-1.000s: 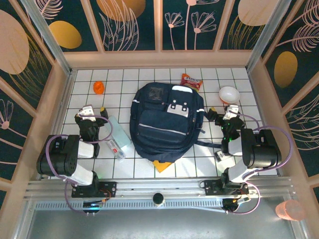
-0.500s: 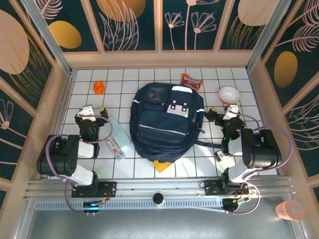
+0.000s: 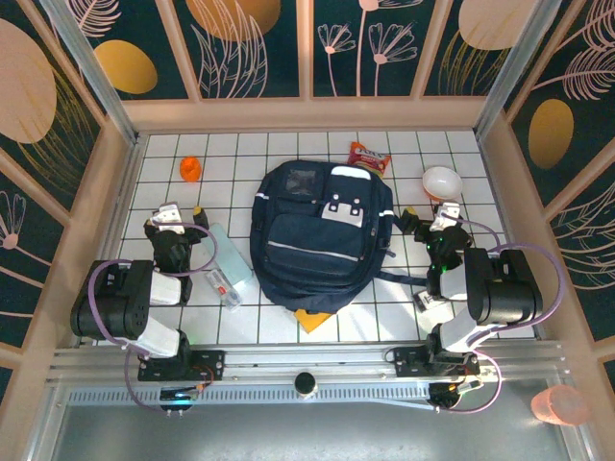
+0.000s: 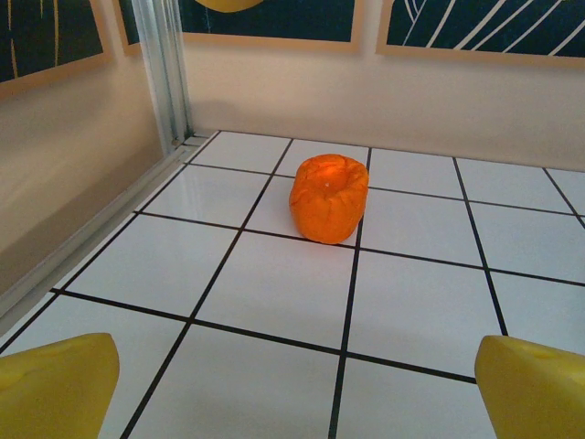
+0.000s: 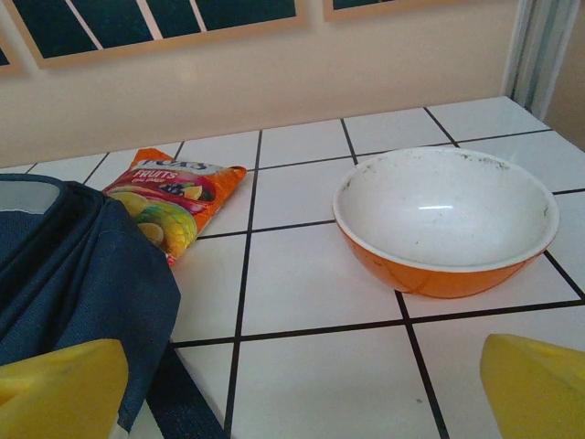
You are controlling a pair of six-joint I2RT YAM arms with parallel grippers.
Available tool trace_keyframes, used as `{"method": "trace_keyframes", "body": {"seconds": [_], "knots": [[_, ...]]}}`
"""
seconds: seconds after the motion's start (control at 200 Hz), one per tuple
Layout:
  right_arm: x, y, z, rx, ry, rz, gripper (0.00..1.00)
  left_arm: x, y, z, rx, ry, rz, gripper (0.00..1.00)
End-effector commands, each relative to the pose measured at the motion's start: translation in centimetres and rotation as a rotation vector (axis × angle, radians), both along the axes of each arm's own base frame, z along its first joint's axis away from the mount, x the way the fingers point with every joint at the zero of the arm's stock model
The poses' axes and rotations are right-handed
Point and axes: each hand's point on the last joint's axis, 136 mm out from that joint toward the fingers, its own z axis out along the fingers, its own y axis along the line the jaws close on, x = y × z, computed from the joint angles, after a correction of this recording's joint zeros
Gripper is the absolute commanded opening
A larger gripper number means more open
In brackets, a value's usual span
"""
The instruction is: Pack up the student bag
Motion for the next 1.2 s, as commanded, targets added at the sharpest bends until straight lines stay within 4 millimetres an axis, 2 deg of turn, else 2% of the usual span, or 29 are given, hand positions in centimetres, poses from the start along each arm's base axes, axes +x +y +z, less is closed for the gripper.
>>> {"method": "trace_keyframes", "body": {"seconds": [0.0,0.646,0.761,0.881,1.001,1.106,1.146,1.196], "knots": [[0.4,-0.3,1.6,0.003,-0.059,-0.011,0.99,0.5,-0.2,1.9,-0.015,-0.074,-0.013,0.99],[0.4,-0.3,1.5,0.001,-0.058,-0.010,0.99,0.5,-0.2,1.9,-0.015,-0.070,-0.015,0.99],[0.7,-0.4,2.0,0.004,-0.048,-0.016,0.99,0.3,-0.4,2.2,-0.013,-0.083,-0.022,0.99],[1.7,0.8,4.1,-0.007,-0.001,0.057,0.99,1.3,-1.8,3.6,0.009,-0.034,-0.107,0.99],[2.5,1.3,8.4,0.060,-0.016,0.058,0.99,2.5,-2.6,6.0,-0.053,0.008,-0.149,0.99],[3.0,2.2,12.5,0.124,-0.029,0.038,0.99,3.2,-5.3,7.8,-0.134,0.048,-0.255,0.88],[3.3,1.9,13.5,0.212,0.002,-0.007,0.99,3.4,-6.5,8.1,-0.151,0.081,-0.283,0.86],[3.7,1.0,13.5,0.342,0.104,-0.091,0.99,3.6,-8.1,8.3,-0.176,0.128,-0.318,0.85]]}}
